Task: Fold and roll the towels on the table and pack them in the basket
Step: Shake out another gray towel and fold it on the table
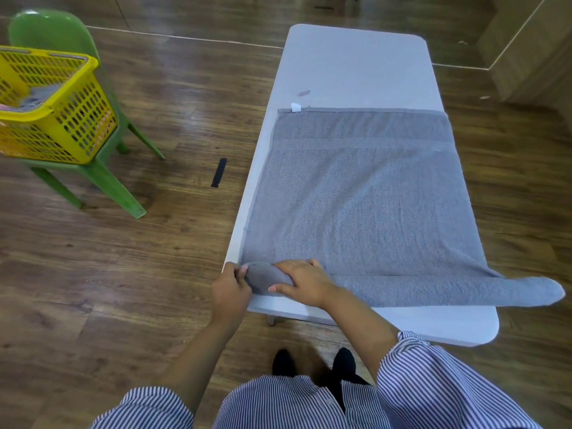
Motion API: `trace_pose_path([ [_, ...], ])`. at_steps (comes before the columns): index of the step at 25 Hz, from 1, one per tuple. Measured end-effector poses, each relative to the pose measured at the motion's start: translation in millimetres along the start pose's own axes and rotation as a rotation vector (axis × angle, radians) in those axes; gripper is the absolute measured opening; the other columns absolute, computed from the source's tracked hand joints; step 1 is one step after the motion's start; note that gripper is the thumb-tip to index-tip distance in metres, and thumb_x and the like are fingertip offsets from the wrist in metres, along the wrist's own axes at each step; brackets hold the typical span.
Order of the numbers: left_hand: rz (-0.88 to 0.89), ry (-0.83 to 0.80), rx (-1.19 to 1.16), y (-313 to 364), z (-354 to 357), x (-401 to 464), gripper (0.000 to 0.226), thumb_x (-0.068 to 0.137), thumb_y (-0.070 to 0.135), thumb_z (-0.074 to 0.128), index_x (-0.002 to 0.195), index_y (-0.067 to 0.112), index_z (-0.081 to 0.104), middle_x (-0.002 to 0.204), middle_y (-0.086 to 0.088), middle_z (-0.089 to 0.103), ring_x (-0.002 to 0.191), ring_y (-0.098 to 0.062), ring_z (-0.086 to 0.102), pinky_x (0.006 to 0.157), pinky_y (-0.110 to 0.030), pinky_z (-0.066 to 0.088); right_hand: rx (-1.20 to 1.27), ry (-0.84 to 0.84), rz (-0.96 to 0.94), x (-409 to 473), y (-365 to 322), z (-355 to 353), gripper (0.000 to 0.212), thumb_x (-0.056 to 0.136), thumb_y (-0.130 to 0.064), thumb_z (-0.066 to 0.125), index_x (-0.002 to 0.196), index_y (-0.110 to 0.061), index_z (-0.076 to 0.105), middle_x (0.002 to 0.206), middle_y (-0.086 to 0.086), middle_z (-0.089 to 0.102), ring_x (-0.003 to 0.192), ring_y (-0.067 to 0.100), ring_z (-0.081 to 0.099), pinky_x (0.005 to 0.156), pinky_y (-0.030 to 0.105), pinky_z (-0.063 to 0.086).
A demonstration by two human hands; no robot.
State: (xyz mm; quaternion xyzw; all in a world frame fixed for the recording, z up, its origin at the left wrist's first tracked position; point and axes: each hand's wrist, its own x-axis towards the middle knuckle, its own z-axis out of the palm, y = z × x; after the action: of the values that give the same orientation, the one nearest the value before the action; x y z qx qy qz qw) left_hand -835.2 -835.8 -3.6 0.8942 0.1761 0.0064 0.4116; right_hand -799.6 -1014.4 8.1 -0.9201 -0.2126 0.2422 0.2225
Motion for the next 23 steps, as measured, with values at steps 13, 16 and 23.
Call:
trace_pose_path([
  [13, 0.648, -0.153, 0.477, -13.8, -13.9, -8.1, 0.057, 0.069, 0.033, 0.055, 0.117, 0.003, 0.062, 0.107, -0.007, 0.065, 0.094, -0.023, 0.061, 0.084, -0.039, 0.050, 0.010, 0.151, 0.030, -40.6, 36.7, -4.4, 0.069, 0.077, -0.072, 0.049, 0.131, -0.029, 0.043, 0.131, -0.012, 0.051, 0.120, 0.007, 0.044, 0.104, 0.028, 0.023],
  [16, 0.650, -0.229, 0.648, -14.7, -12.3, -5.3, 0.070, 0.059, 0.020, 0.071, 0.125, 0.015, 0.051, 0.112, -0.007, 0.063, 0.098, -0.028, 0.062, 0.082, -0.044, 0.046, -0.086, 0.249, 0.012, -93.8, 89.7, -12.5, 0.074, 0.071, -0.069, 0.056, 0.130, -0.027, 0.046, 0.130, -0.011, 0.051, 0.120, 0.008, 0.046, 0.103, 0.025, 0.022],
  [23, 0.507, -0.231, 0.749, -8.4, -7.0, 5.4, 0.050, 0.067, 0.025, 0.046, 0.111, 0.013, 0.065, 0.099, -0.011, 0.066, 0.084, -0.036, 0.063, 0.065, -0.047, 0.048, -0.246, 0.490, 0.472, -226.5, 214.9, -47.1, 0.080, 0.050, 0.002, 0.077, 0.124, -0.003, 0.047, 0.121, 0.017, 0.054, 0.112, 0.036, 0.049, 0.098, 0.051, 0.038],
])
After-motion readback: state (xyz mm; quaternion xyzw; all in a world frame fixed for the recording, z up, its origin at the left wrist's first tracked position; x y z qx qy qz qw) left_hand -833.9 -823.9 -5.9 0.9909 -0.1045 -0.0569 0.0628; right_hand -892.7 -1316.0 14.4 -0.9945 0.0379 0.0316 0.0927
